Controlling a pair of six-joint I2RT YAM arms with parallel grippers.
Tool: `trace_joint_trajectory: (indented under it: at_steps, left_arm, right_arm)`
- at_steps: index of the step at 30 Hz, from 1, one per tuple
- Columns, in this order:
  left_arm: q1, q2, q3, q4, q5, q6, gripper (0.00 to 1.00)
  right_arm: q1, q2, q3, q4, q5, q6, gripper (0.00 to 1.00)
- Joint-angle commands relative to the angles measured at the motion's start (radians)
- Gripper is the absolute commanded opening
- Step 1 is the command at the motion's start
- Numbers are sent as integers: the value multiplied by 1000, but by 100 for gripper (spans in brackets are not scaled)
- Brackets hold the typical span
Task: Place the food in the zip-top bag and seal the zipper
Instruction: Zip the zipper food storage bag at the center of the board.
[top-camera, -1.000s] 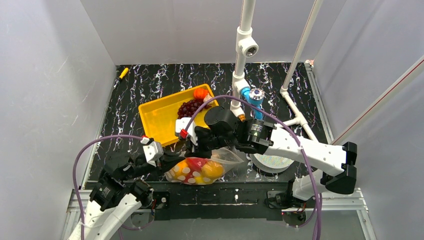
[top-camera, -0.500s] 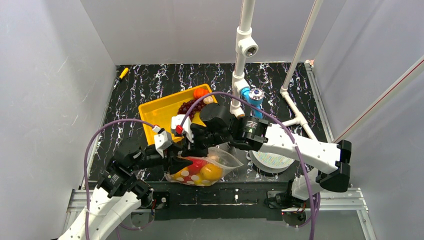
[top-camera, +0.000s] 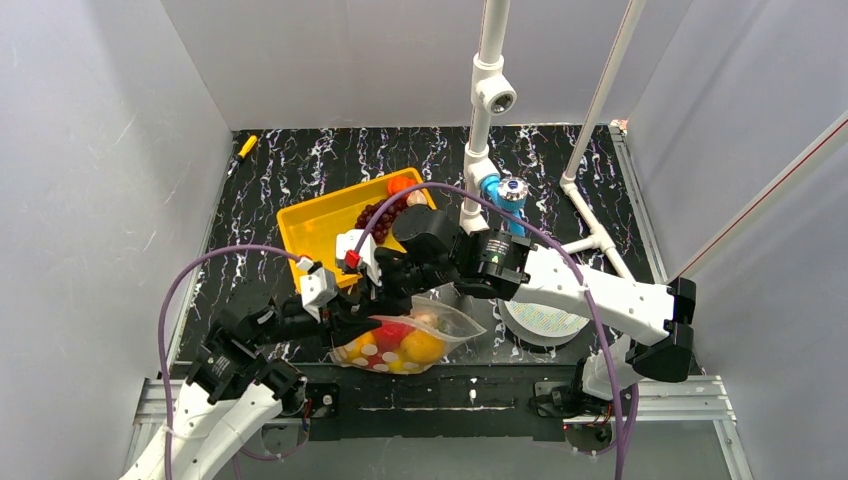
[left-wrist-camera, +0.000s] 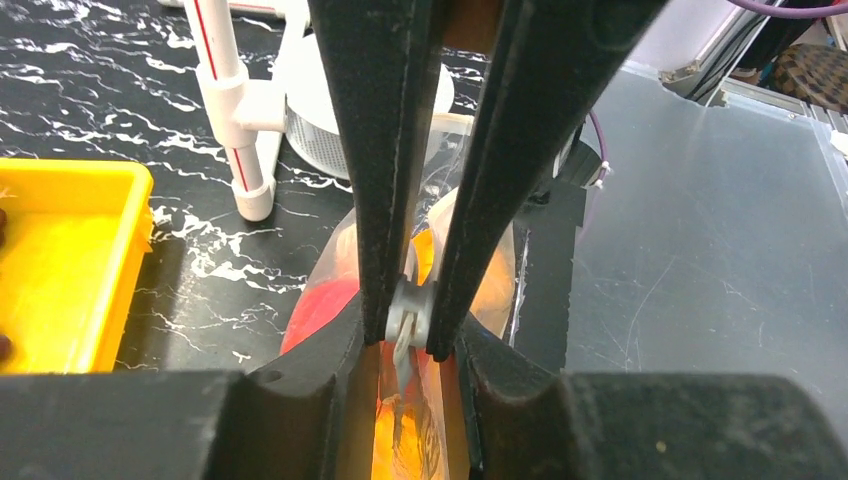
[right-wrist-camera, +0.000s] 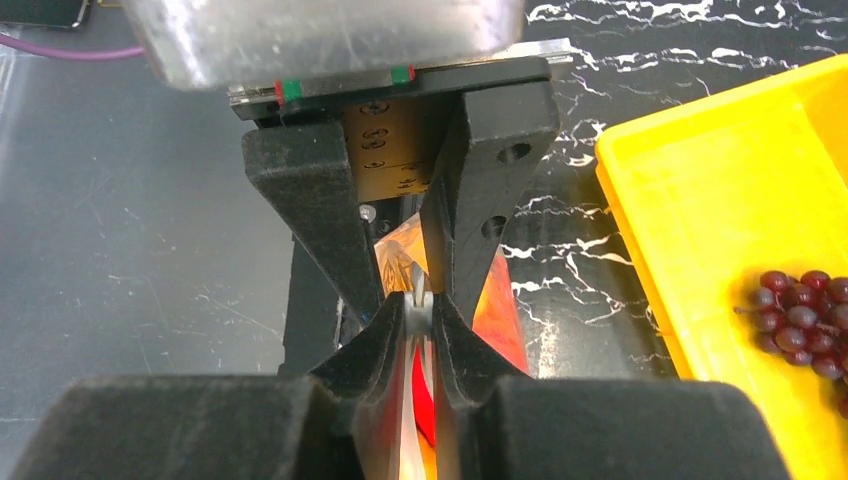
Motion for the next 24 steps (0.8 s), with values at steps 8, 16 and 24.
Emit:
trace_joint_trajectory:
  at_steps: [8,16,24]
  left_arm:
    - [1,1,21,-32,49,25,37]
    - [1,-8,19,-14,-22,20,9]
    - [1,-104,-58,87,-205,-71,0]
  right_arm:
    - [-12,-44,20,-19,5,6,1]
    - [-11,-37,27,-33,-2,10,1]
    - [-12,-55,-14,-29,22,9,1]
